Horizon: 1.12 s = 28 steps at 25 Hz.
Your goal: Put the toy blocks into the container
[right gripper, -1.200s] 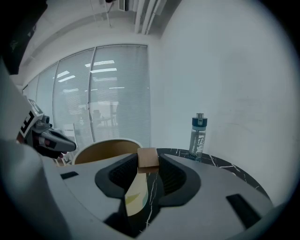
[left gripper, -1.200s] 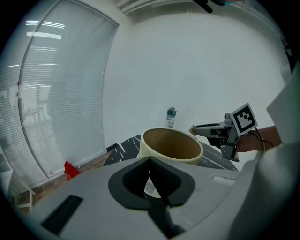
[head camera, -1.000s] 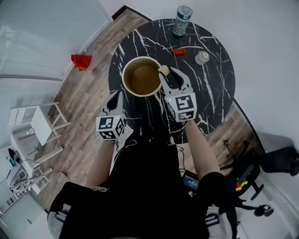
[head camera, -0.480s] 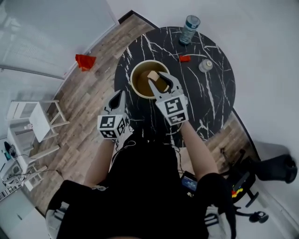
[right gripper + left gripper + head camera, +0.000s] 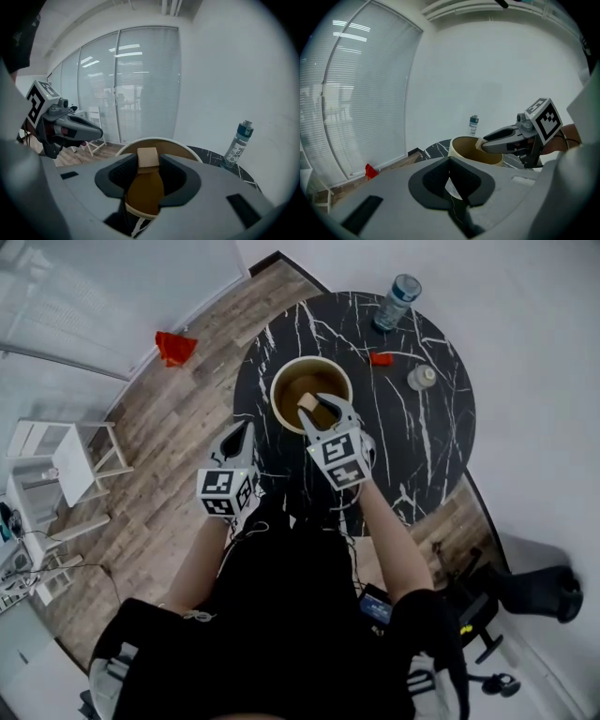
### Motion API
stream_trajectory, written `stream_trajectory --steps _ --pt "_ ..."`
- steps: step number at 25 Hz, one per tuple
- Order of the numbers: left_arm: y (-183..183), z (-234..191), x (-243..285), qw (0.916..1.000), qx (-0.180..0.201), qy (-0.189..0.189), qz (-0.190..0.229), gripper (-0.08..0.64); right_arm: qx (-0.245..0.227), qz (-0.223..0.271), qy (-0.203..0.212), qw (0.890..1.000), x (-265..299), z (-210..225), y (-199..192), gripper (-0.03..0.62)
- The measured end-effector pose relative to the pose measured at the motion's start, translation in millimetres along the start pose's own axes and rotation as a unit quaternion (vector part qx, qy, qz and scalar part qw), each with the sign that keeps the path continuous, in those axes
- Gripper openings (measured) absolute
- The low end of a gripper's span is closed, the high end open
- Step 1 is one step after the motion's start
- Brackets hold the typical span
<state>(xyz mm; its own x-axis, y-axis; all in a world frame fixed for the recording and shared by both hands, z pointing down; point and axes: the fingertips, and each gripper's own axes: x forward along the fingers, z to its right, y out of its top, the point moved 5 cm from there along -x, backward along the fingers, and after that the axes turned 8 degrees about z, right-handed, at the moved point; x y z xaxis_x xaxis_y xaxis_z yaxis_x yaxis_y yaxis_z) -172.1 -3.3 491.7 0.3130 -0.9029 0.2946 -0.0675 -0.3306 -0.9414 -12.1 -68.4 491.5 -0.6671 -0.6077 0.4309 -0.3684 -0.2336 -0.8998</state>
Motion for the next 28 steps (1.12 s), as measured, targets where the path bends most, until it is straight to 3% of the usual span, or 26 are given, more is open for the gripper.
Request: stream_trajectory --steps 13,15,18,28 --pt "0 6 7 1.0 0.001 -0.007 -0.003 0.0 0.003 0.002 0.004 1.0 -1 2 -2 0.178" --pt "1 7 7 1.0 0.002 -0.008 -0.001 0.0 0.003 0.009 -0.007 1.0 -5 6 -2 0.134" --pt "3 8 7 0.9999 0.004 -0.011 0.0 0.0 -0.003 0.025 -0.037 0.999 -13 14 1 0.005" --pt "25 33 17 0.9986 0.018 -0.047 0.017 0.0 0.006 0.046 -0.091 0.995 -40 40 1 -0.003"
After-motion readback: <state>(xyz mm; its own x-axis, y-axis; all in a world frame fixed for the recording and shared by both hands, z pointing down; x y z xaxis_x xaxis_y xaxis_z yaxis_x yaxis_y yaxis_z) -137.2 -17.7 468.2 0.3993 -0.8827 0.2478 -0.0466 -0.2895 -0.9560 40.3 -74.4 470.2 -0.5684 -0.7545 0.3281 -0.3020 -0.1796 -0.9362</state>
